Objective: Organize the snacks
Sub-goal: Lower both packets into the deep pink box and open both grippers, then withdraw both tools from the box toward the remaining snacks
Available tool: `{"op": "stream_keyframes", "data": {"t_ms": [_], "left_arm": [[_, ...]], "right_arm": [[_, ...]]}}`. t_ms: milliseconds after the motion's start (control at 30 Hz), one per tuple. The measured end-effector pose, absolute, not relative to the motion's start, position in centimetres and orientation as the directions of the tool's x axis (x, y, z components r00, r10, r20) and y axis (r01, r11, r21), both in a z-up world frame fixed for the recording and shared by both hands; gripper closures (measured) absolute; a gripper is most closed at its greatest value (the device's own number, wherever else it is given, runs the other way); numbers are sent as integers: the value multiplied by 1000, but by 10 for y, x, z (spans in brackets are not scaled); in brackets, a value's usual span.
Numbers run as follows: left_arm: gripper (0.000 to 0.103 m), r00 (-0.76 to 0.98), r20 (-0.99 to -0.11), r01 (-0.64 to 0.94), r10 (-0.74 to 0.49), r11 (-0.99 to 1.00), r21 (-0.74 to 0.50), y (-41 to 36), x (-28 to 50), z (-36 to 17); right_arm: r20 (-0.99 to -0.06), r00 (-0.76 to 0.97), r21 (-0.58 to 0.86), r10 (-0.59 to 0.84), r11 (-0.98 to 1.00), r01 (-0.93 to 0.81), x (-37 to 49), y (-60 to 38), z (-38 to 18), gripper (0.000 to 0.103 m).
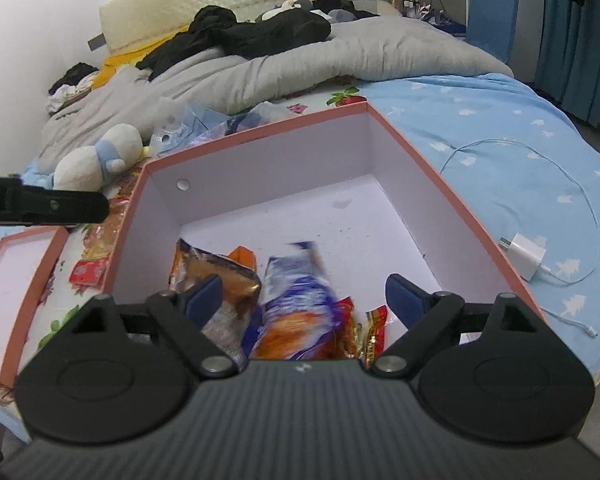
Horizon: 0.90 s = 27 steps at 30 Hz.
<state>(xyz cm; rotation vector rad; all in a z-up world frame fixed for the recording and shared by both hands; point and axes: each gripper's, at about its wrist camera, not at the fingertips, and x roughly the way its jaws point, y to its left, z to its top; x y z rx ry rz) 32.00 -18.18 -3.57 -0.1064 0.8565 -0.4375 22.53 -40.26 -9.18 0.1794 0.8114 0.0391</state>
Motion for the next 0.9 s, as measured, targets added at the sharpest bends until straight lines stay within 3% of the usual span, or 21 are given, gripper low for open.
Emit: {"op": "stream_keyframes", "data": {"t_ms": [367,900], "left_arm": [[25,646,-671,358,-364,921,-156,-164,264,-20],[26,736,-617,209,-277,961,-182,-94,183,-24]], "right_arm": [[-654,742,185,146,982,-31,191,-373,-75,14],[-507,832,238,228,964,-119,130,-322,-59,14]]}}
